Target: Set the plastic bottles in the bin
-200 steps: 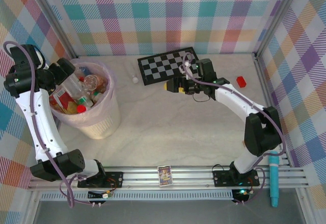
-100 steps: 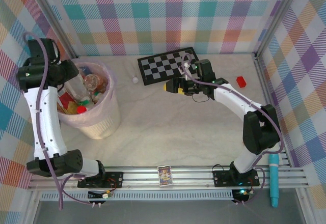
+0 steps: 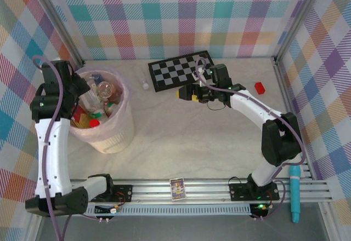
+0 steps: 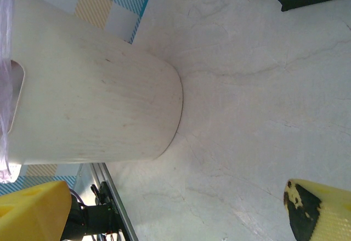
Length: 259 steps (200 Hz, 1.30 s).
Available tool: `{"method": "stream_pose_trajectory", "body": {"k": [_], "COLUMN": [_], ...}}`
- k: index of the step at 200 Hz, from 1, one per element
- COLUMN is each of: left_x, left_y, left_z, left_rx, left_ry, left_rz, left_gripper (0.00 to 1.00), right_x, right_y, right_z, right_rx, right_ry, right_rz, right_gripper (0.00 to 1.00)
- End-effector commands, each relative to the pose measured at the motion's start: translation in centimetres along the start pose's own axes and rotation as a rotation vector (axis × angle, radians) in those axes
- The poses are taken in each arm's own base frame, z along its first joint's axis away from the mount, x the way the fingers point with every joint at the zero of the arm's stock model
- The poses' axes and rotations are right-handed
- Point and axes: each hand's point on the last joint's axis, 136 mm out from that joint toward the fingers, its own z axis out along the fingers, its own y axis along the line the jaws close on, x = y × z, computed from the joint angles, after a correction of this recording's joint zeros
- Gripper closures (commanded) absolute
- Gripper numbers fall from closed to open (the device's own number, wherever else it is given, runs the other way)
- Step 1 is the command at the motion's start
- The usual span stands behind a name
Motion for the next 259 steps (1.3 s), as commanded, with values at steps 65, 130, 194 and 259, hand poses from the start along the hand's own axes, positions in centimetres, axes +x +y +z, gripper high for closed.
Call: {"method": "stream_pose_trajectory", "body": {"k": [65, 130, 194, 259], "left_x": [10.3, 9.1, 3.0, -1.5], "left_y": [-1.2, -3.2, -3.9, -6.1], "left_z": [4.5, 4.8, 1.6, -2.1], "left_rx": [0.072, 0.128, 0.12, 0.234], "left_ry": [0.372, 0.362, 0.225, 0.114], "left_rz": [-0.033, -0.019, 0.055, 0.045], "left_gripper": [0.81, 0.79, 0.53, 0.48], "right_x": [-0.9, -5.5, -8.5, -9.4], "right_y": [-0.5, -1.7, -1.2, -3.6], "right_z": [1.9, 9.5, 17.9, 24.7], "right_rx": [0.054, 0.298, 0.216, 0.285], "right_ry": [0.008, -0.064, -0.107, -0.128], "right_rz": [-0.019, -0.171, -0.263, -0.322], "right_gripper": [0.0, 0.06, 0.09, 0.12]}}
